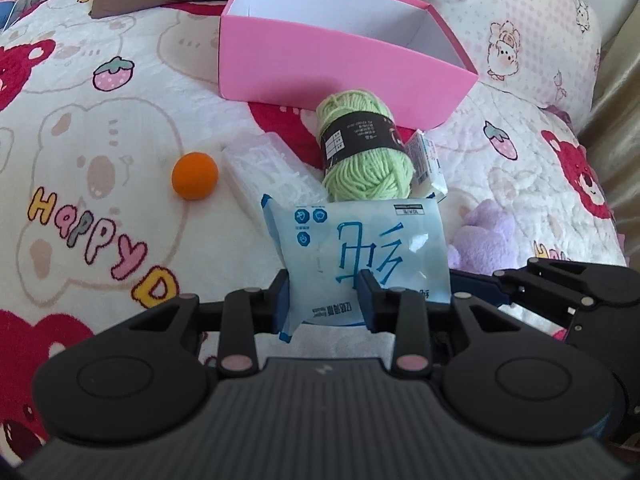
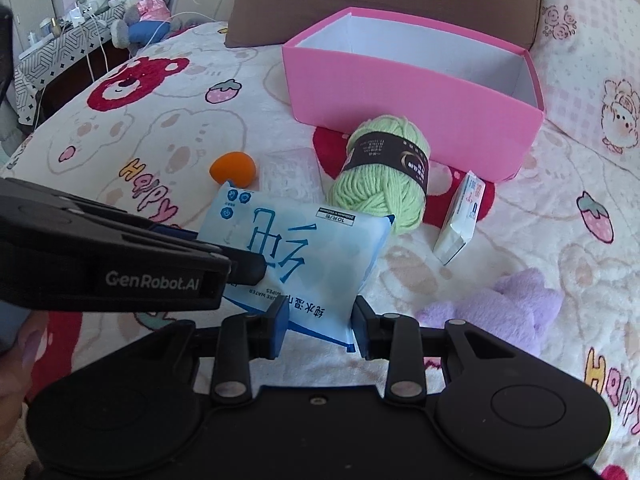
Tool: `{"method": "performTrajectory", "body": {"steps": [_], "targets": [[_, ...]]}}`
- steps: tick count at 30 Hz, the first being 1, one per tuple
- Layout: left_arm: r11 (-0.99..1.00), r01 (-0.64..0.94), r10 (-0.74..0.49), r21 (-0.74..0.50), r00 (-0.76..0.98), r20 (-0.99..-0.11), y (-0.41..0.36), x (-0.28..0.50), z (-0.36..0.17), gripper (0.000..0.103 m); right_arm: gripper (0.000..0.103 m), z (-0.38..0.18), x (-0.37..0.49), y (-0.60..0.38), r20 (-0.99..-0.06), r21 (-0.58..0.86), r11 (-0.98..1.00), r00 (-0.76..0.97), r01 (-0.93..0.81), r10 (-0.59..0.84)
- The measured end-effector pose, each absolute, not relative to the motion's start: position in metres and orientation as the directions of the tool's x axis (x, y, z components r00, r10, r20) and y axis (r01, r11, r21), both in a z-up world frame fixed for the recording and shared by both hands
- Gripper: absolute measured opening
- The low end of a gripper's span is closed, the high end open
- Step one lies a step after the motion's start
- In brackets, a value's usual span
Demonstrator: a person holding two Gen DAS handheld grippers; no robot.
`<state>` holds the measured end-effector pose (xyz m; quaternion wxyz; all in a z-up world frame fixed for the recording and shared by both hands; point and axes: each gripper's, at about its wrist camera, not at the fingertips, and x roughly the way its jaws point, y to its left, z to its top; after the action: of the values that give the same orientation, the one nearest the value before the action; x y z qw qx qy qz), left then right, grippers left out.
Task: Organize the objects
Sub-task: 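Carry the wet-wipes pack with the left tool over the pink box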
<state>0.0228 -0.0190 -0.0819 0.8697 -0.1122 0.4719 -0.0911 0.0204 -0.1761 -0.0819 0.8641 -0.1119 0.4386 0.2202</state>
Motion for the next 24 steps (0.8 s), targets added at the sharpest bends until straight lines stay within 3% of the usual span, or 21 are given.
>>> {"method": "performTrajectory", "body": {"steps": [5,12,18,24], "targets": [[0.955,0.057,-0.272,-0.291,0.562,-0.781,-0.017,0.031,-0.052,0.033,0.041,-0.051,0.031,-0.178,-0.796,-0.001,0.867,0.526,-0.498,0.301],[0.970,0.114,-0.235,-0.216,0.673,-0.701,-0.014,0.041,0.009,0.031,0.041,-0.018,0.050,-0.189,-0.757,0.141,0.860,0.507,-0.490,0.413],[0.980,0.116,-0.195,-0.160,0.699,-0.688,-0.019,0.060,0.032,0.031,0.040,0.008,0.064,-0.181,-0.735,0.070,0.852,0.551,-0.519,0.396],[0.963,0.130,-0.260,-0.235,0.671,-0.695,-0.017,0.089,0.041,0.033,0.039,0.036,0.096,-0.183,-0.738,0.008,0.851,0.571,-0.524,0.359]]}}
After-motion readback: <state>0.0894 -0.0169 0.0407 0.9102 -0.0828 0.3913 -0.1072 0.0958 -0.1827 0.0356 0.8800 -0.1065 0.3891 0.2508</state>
